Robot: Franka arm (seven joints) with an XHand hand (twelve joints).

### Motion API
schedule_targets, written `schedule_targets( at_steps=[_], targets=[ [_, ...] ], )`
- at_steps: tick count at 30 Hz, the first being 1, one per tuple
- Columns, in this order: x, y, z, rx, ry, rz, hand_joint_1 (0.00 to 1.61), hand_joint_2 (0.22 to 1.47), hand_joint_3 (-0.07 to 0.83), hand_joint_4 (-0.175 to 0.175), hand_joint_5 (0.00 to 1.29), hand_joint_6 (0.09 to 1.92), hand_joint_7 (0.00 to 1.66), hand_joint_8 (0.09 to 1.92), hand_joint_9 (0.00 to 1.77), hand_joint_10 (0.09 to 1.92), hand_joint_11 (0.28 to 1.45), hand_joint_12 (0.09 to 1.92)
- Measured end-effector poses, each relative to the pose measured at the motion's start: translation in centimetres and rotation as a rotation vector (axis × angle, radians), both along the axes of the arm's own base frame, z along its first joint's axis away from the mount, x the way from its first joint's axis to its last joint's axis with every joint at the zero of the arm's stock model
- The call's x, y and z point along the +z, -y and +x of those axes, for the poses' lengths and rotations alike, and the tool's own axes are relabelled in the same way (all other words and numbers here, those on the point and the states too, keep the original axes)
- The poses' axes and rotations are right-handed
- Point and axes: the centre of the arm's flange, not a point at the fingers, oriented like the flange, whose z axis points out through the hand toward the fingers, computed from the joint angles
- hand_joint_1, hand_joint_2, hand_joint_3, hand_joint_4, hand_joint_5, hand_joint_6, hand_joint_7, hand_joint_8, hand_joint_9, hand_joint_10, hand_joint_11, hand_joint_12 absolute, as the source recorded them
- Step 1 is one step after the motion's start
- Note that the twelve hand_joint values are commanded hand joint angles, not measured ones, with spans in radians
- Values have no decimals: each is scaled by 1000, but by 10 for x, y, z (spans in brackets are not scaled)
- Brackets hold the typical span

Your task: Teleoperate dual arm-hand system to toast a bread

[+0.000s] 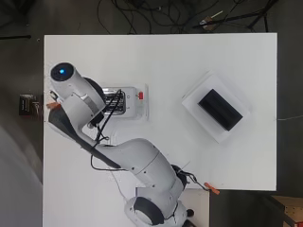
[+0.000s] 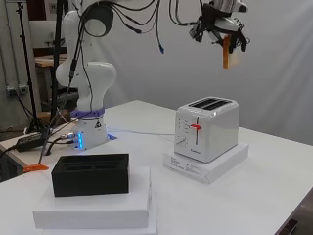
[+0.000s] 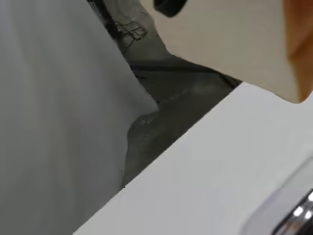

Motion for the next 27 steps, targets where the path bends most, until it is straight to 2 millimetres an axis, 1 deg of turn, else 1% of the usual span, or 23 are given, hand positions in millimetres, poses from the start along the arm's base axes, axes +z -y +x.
schedule_targets(
  at_steps=[2,3,7,8,9,10,11,13,15,16,19,22,24,27],
  targets=[
    [-9,37,20,-91,2,-22,1241,1153,-1,-175,725,1219,1109,898,1452,87,716,373],
    [-14,61,29,-148,5,-37,1241,1152,-1,-175,726,1221,1112,890,1450,87,718,358],
    [-31,145,52,-338,5,-79,1244,1145,0,-175,739,1207,1127,862,1446,87,723,322],
    [-34,162,56,-373,5,-84,1244,1145,0,-175,739,1207,1127,861,1444,87,718,315],
    [-38,172,58,-395,5,-88,1243,1146,0,-175,736,1211,1124,868,1440,87,721,291],
    [-42,176,60,-403,5,-93,1241,1151,0,-175,726,1222,1115,883,1436,87,727,258],
    [-46,174,59,-399,4,-96,1238,1158,1,-175,709,1238,1100,910,1430,87,730,222],
    [-56,163,57,-367,4,-108,1232,1172,0,-175,682,1274,1076,950,1413,87,740,165],
    [-67,144,49,-317,7,-123,1230,1176,0,-175,675,1292,1068,959,1401,87,748,144],
    [-72,138,45,-299,9,-127,1229,1176,0,-175,674,1296,1066,960,1396,87,751,139],
    [-84,133,37,-252,26,-130,1229,1177,0,-175,675,1308,1066,954,1383,87,752,129],
    [-90,123,30,-205,10,-130,1231,1172,-1,-175,685,1307,1076,928,1378,87,760,108],
    [-91,125,35,-205,-20,-129,1230,1171,-1,-175,686,1304,1079,924,1378,87,761,103],
    [-84,138,51,-241,-25,-124,1230,1171,0,-175,686,1303,1079,923,1379,87,760,96]
  ],
)
